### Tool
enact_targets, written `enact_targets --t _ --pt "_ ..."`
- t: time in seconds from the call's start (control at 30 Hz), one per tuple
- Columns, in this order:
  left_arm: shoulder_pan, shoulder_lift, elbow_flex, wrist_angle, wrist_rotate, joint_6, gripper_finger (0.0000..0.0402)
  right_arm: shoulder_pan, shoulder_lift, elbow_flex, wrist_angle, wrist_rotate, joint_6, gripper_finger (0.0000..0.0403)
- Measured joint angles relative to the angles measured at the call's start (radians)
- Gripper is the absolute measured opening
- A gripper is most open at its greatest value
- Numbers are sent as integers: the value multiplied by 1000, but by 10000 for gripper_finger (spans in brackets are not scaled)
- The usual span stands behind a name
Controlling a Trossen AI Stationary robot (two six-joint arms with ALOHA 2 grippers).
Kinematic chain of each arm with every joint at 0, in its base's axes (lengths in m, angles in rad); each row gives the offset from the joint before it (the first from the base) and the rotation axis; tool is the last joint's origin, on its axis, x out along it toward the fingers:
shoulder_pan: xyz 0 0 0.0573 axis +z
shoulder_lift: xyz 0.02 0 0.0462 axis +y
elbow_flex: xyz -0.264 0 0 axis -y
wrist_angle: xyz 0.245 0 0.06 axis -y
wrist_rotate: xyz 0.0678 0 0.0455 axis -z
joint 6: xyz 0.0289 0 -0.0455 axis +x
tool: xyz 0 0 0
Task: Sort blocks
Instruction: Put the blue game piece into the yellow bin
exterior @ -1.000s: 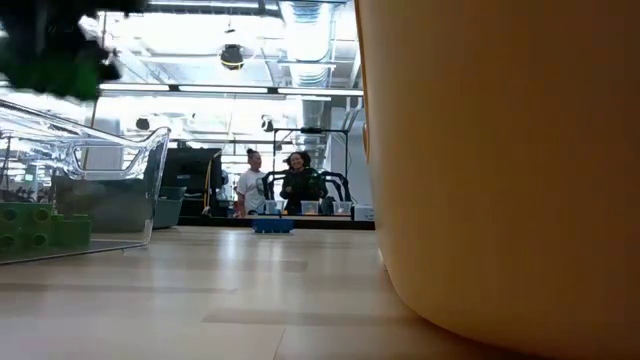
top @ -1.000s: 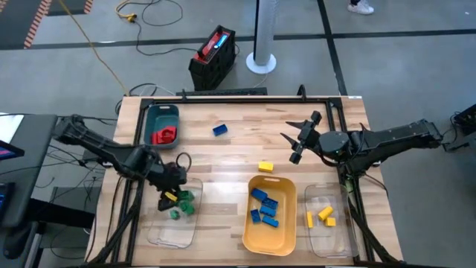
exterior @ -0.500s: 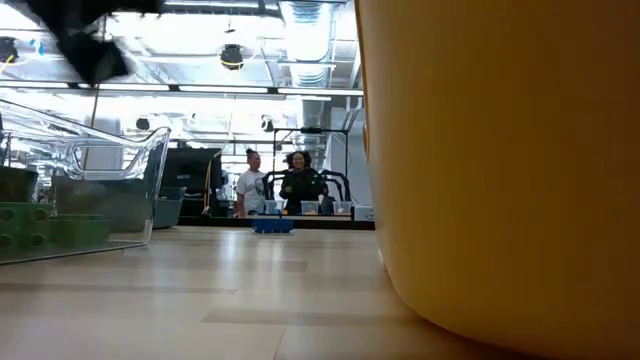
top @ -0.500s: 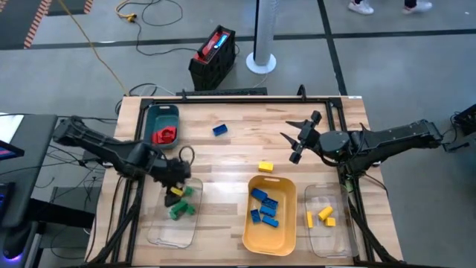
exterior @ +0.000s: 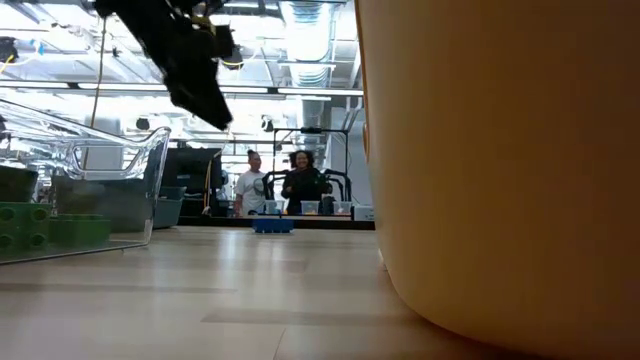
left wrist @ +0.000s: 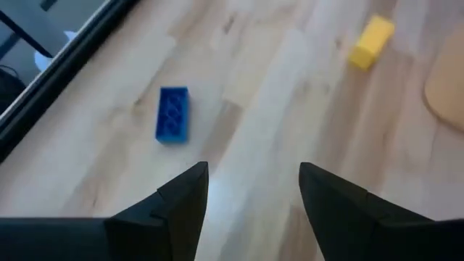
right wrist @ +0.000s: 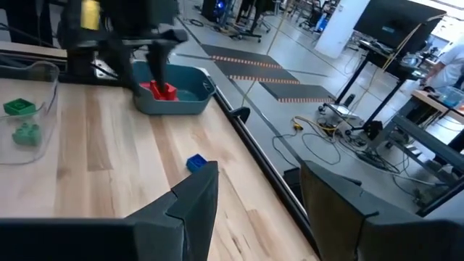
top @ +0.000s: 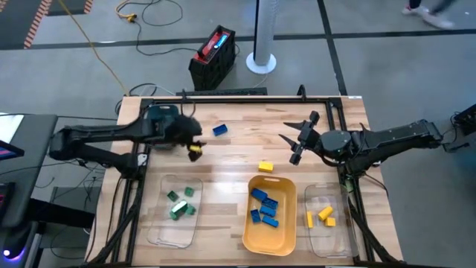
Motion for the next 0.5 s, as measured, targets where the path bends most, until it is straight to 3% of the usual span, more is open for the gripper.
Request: enact_targets --t 0.23,0.5 --pt "140 174 -2 176 158 87 230 -6 0 0 13 -1 -25 207" --pt "179 464 116 215 67 133 275 -11 9 0 -5 -7 -16 207"
